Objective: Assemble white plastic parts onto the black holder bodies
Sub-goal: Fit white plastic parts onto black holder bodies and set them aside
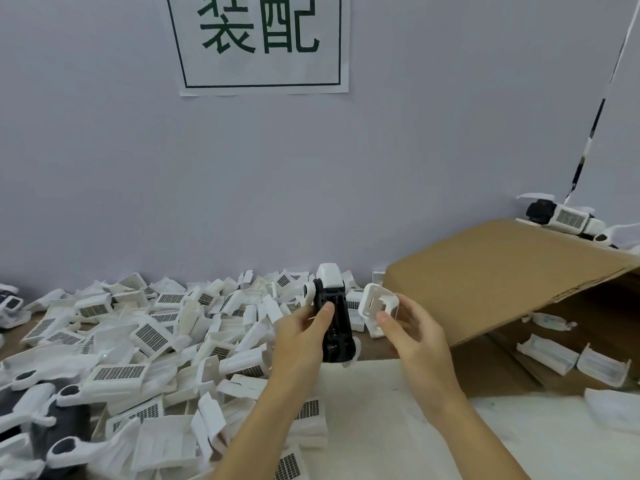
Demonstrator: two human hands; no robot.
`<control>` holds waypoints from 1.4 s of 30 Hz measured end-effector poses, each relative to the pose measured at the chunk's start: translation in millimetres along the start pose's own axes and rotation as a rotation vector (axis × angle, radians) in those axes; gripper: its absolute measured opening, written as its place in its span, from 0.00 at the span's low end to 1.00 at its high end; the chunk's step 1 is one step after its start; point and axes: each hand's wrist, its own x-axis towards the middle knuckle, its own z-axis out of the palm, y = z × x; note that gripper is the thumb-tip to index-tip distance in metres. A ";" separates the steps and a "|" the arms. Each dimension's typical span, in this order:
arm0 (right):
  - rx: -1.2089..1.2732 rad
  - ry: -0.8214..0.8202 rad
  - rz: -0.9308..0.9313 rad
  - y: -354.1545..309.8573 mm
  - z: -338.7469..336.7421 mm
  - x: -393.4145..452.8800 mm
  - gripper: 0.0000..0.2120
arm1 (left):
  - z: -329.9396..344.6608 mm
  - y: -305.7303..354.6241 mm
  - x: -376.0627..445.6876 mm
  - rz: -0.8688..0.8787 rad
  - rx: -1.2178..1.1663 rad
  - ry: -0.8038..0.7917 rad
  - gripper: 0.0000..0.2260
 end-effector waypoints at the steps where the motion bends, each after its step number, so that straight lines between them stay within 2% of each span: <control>1: 0.006 -0.012 -0.002 -0.2 -1.3 1.2 0.20 | 1.2 -0.7 -0.4 0.013 0.017 -0.006 0.11; 5: -0.153 0.018 0.026 6.0 -1.1 1.6 0.12 | 2.8 -0.2 -3.5 0.044 0.047 0.006 0.10; 8: -0.280 0.047 0.028 7.6 -0.2 0.8 0.18 | 1.6 1.3 -2.5 0.036 0.016 0.046 0.10; 12: -0.110 -0.044 0.030 3.4 5.1 -0.9 0.15 | 3.1 2.1 -2.6 0.039 0.006 -0.012 0.06; 15: -0.091 -0.065 0.062 2.6 7.4 -1.5 0.17 | 3.6 1.5 -3.7 0.070 0.044 -0.061 0.10; 17: -0.094 -0.057 0.073 2.5 6.2 -0.4 0.18 | 1.4 1.6 -2.9 0.068 0.042 -0.029 0.09; 22: 0.086 -0.119 0.104 -1.6 3.9 1.6 0.05 | -4.9 0.8 2.2 0.060 0.083 0.068 0.07; 25: 0.188 -0.114 0.159 0.3 2.1 2.6 0.13 | -5.5 -1.5 3.6 0.046 0.106 0.104 0.07; 28: 0.175 -0.105 0.193 4.3 0.1 4.1 0.14 | -2.4 -2.6 1.8 0.046 0.150 0.113 0.09; 31: 0.275 -0.134 0.330 7.3 -2.2 6.0 0.13 | -1.6 -1.8 2.0 0.053 0.200 0.163 0.08; 34: 0.442 -0.114 0.406 6.6 -6.6 7.7 0.22 | -4.0 0.3 3.0 0.044 0.232 0.215 0.07; 36: 0.475 -0.090 0.391 5.0 -7.7 8.1 0.21 | -4.0 1.2 2.1 0.026 0.238 0.207 0.09; 39: 0.365 -0.050 0.348 5.1 -5.2 6.7 0.17 | -1.2 3.0 -2.0 0.018 0.259 0.176 0.12; 42: 0.139 0.006 0.291 13.4 -3.0 6.2 0.15 | 0.0 3.4 -2.9 0.016 0.272 0.140 0.17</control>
